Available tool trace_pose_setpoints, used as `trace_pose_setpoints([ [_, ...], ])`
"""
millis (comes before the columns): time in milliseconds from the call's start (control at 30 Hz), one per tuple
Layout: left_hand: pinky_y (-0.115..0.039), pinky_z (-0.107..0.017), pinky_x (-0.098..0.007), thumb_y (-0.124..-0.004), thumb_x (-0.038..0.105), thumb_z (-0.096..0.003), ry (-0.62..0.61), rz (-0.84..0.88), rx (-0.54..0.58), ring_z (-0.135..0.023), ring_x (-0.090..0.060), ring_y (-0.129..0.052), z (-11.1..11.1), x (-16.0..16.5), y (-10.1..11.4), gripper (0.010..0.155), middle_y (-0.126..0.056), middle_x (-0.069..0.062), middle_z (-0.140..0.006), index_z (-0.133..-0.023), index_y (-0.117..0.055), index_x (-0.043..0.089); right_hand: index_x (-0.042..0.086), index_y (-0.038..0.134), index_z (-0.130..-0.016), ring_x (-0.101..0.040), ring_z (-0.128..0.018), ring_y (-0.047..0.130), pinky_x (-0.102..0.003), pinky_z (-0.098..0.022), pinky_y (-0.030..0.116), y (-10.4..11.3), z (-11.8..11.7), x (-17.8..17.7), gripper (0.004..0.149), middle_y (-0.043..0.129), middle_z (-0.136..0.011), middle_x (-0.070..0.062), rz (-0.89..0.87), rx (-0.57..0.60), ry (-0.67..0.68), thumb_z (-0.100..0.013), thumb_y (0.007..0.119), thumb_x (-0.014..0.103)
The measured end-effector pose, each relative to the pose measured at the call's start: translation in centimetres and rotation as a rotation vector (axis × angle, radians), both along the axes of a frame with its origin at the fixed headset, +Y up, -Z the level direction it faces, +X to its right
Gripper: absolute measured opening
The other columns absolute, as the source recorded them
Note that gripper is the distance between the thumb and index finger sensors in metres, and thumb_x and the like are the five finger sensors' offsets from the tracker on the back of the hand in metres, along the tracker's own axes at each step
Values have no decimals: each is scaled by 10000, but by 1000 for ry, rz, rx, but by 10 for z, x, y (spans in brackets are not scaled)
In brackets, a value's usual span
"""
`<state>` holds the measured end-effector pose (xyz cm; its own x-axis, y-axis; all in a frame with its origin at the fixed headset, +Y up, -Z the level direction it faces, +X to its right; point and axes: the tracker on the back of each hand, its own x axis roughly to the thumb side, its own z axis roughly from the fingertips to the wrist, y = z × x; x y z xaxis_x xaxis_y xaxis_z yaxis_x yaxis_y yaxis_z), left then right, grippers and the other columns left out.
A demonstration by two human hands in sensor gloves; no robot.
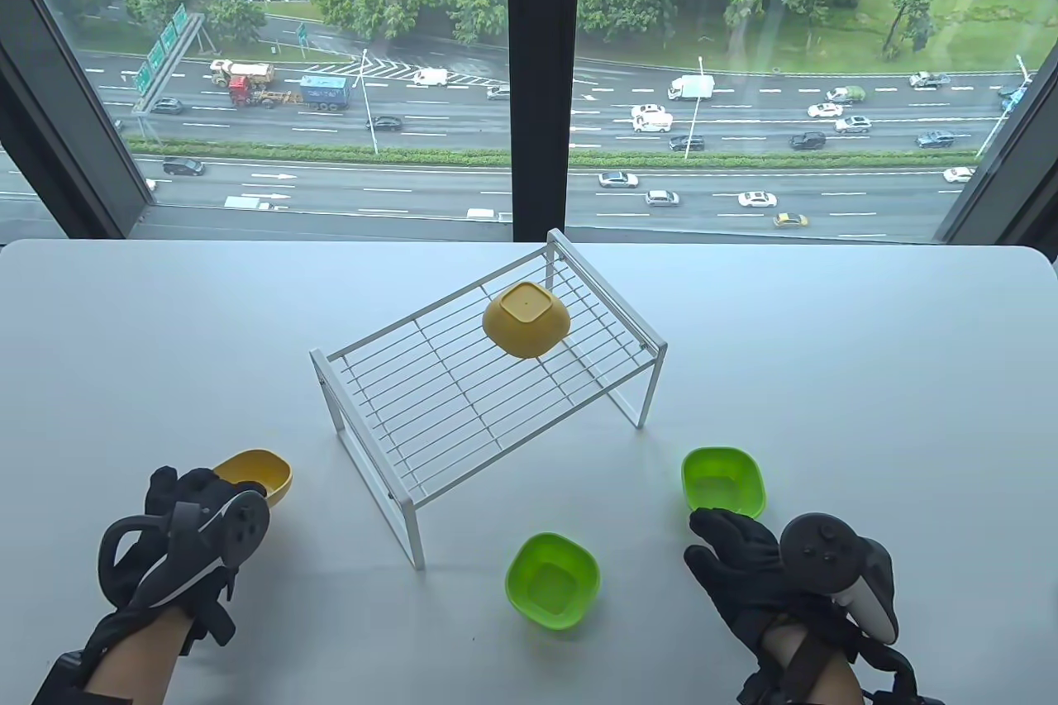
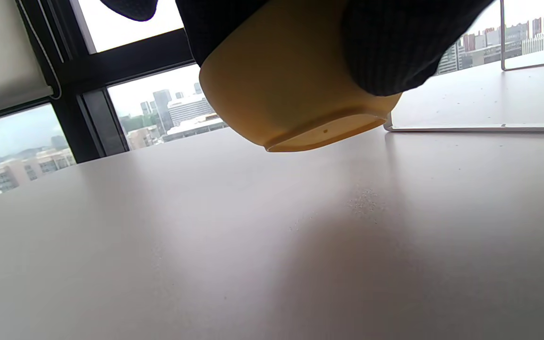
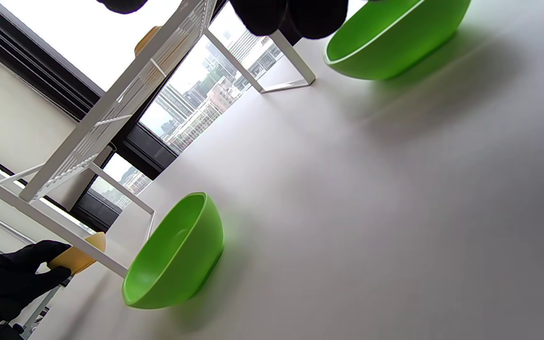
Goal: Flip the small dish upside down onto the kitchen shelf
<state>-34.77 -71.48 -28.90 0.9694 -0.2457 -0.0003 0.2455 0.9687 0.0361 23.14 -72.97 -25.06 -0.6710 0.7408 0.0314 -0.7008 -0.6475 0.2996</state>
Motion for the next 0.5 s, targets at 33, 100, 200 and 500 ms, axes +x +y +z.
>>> trace_pose_setpoints([
  [33, -543, -799, -636, -844, 443, -397, -3, 7, -4, -979, -242, -774, 0, -1, 0, 497, -941, 87, -871, -881, -752, 379, 160, 485, -1079, -453, -1032, 336, -671, -716, 278, 0, 0, 1, 759, 442, -1147, -192, -3, -2, -5, -501, 621, 633],
  [100, -542, -800, -636, -836, 438, -403, -8, 11, 10, -980, -244, -768, 0, -1, 1, 503, -933, 87, -876, -894, -741, 384, 158, 488, -1078, -454, -1032, 338, -671, -716, 277, -1, -1, 1, 758, 447, -1145, -194, -8, -8, -10, -501, 623, 631],
  [200, -559, -797, -628, -825, 429, -410, -18, 45, 14, -978, -243, -769, 1, -2, 4, 531, -922, 100, -873, -927, -712, 393, 159, 490, -1077, -454, -1031, 342, -672, -716, 277, -1, -2, 2, 756, 450, -1144, -195, -5, -7, -14, -502, 623, 631],
  [500, -561, -798, -615, -802, 415, -420, -68, 88, 70, -979, -246, -761, 7, 1, 15, 561, -906, 101, -882, -966, -676, 384, 158, 499, -1074, -454, -1029, 351, -672, -716, 285, -3, -2, 5, 752, 460, -1141, -195, -32, -9, -24, -501, 625, 627],
])
